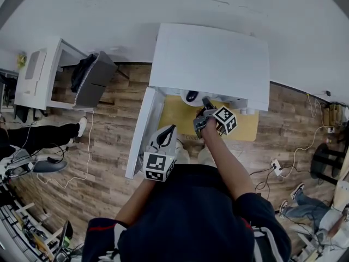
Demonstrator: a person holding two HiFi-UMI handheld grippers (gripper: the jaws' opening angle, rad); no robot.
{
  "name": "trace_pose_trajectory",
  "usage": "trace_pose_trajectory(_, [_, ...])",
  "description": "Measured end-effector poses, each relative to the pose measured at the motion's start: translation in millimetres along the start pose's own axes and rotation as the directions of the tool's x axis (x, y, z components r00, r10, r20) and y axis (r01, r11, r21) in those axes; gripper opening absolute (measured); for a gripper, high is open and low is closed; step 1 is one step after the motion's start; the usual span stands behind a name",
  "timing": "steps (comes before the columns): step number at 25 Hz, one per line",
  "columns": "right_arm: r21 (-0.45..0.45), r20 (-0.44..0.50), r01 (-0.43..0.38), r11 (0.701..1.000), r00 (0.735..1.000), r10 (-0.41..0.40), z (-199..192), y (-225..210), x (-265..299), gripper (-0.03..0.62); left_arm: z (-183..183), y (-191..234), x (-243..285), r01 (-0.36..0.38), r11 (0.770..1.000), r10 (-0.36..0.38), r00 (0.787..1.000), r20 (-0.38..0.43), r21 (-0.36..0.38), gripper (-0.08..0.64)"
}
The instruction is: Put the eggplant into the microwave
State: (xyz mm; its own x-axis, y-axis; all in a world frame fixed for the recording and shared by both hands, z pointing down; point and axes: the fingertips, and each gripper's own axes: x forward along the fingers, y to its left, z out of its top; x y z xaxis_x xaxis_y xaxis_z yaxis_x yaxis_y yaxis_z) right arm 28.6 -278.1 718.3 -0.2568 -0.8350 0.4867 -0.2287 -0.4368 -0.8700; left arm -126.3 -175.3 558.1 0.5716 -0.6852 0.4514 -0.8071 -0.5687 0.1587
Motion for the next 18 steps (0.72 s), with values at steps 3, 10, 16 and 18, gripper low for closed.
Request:
trace_pose_trajectory(3, [-0.001, -0.004, 0.012, 1.000, 1.000, -0.012, 0, -2, 5, 0.023, -2, 1, 1, -0.005, 1.000, 0.005, 1.000, -0.003, -0.005, 0.014])
trace_pose_trajectory(10, [-0.011, -0.005, 0.023, 1.000, 1.000, -0.023, 1, 2, 11, 0.023, -3, 3, -1, -0.016, 1.000, 0.016, 1.000, -0.006, -0.015, 0.014])
trace_pose_trajectory(16, [-0.024, -0.008, 0.038, 0.999, 0.999, -0.038, 1, 2, 13, 0.023, -3, 6, -3, -0.029, 0.999, 0.029, 1.000, -0.002, -0.022, 0.014])
trace_pose_trajectory(18, [-0.038, -0.013, 0.039, 0.999, 0.999, -0.040, 0, 2, 12, 0.023, -3, 7, -3, -0.028, 0.999, 0.028, 1.000, -0.004, -0.023, 0.014])
